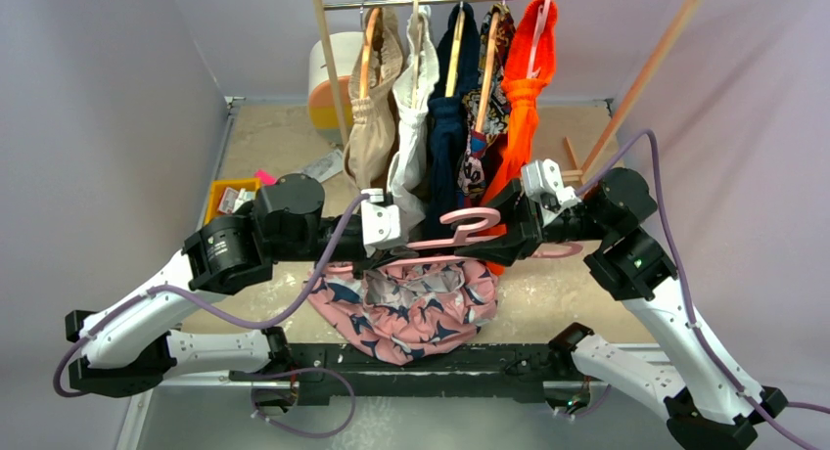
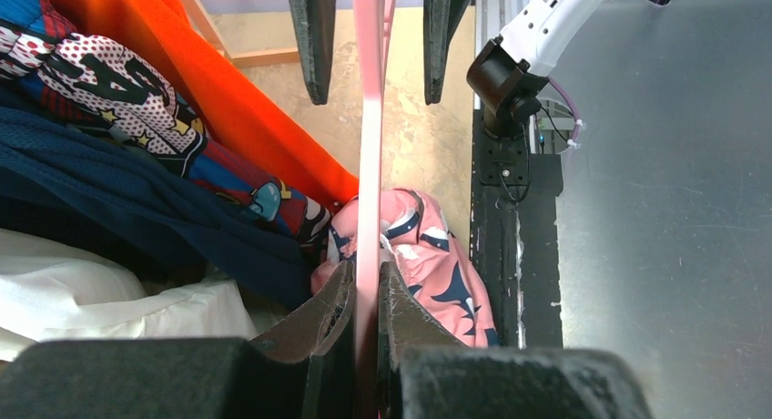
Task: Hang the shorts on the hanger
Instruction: Hang the shorts on the hanger.
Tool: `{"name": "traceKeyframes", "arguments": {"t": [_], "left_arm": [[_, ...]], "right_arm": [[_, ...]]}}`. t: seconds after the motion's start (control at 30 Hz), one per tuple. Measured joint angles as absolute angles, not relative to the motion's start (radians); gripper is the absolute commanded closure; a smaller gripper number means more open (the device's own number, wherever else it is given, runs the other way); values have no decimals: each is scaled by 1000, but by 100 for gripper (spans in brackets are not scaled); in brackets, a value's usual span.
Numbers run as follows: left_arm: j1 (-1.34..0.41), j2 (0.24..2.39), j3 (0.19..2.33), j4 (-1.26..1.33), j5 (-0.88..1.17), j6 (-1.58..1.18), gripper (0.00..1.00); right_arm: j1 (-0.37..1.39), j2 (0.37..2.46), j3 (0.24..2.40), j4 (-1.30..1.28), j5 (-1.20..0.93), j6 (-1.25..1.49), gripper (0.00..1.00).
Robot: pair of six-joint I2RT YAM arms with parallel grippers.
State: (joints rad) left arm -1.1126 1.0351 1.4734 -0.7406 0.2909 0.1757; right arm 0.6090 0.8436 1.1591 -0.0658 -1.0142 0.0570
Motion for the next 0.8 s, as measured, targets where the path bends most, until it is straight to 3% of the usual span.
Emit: {"name": "traceKeyframes", "arguments": {"t": [0.2,0.3,0.43,0.47,0.57,0.63,0.8], "left_arm": [[-1113,1048,1473,-741,285,175,100],[-1113,1049,1473,-741,286,175,100],[-1113,1048,1473,-749,284,175,100],[-1113,1048,1473,-749,283,175,96],[-1113,1046,1473,-747,268,173,54],[-1113,1040,1473,-742,243,167,44],[-1113,936,1409,-703,130,112,33]], "right_arm": [[617,846,1159,-65,-1016,70,83],[622,853,1159,-65,-1013,71,99],[623,858,1159,-67,-1010,63,100],[623,857,1159,-68,-1008,62,100],[627,851,1159,-72,-981,59,100],[630,841,1155,-77,-948,61,100],[630,773,1129,-100,-841,65,100]]}}
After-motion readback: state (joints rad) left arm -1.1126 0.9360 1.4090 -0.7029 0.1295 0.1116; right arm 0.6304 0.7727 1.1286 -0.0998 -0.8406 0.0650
